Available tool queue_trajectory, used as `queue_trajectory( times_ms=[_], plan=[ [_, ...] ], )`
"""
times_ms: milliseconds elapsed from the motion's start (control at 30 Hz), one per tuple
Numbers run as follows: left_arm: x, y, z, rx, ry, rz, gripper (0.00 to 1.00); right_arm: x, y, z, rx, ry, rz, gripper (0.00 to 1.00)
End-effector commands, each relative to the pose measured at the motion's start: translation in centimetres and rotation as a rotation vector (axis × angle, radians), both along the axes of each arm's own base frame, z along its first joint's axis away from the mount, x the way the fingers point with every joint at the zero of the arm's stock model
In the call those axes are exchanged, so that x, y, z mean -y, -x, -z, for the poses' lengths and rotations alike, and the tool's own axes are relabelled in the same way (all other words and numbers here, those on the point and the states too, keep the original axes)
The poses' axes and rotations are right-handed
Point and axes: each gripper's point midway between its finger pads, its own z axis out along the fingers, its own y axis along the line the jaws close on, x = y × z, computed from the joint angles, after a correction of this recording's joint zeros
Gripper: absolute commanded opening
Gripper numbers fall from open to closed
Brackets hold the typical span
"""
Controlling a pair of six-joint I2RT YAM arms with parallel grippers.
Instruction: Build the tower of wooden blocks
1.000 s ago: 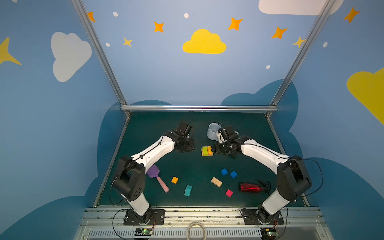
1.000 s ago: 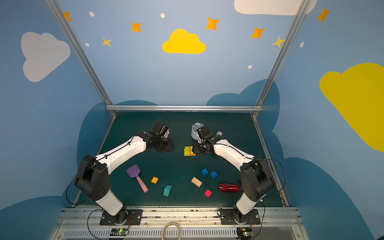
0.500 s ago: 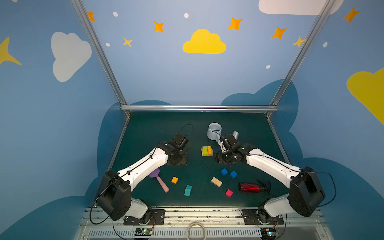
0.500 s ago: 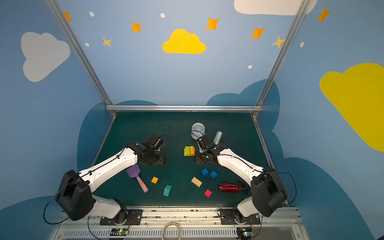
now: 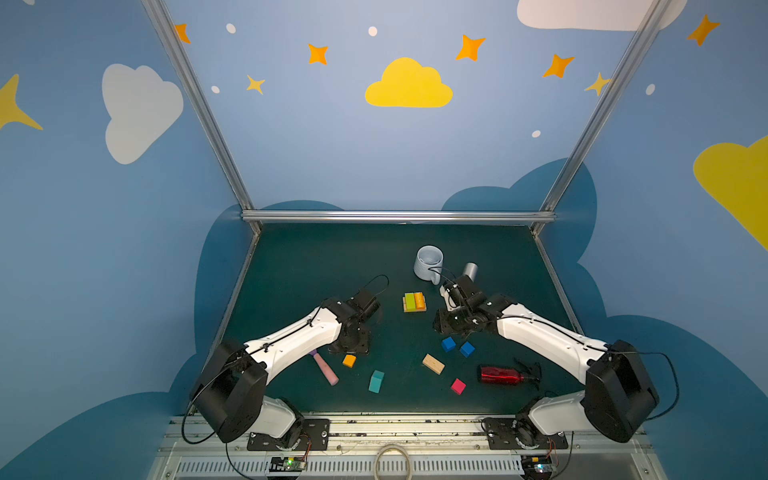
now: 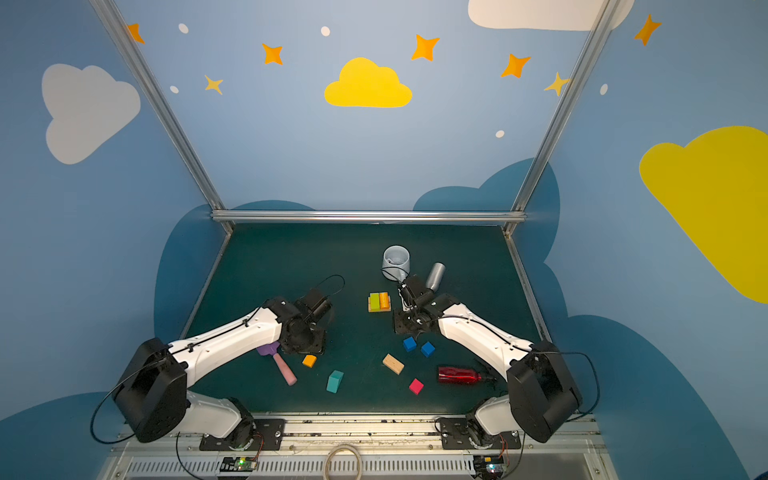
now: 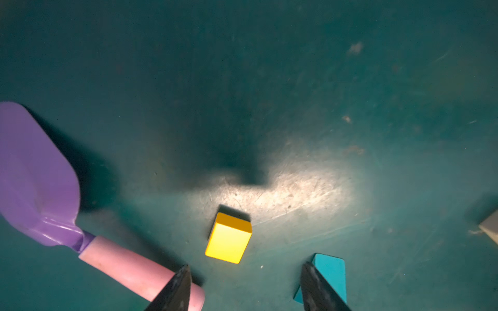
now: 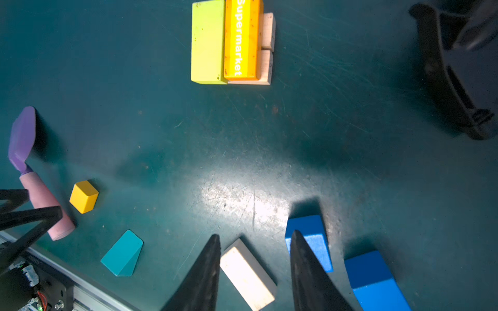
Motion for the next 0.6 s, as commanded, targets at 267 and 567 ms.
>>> queue_trajectory(
  times_ms=[267,567],
  plan=[
    [-0.9,2.0,2.7,-0.087,-0.051,-0.018,0.64,1.5,0.2,-1.7,0.056,0.021,0.030,0.43],
    [-1.3,3.0,4.5,-0.130,-0.061,-0.023,0.61,1.6,0.2,-1.1,0.041,0.027,0.037,0.43]
  ],
)
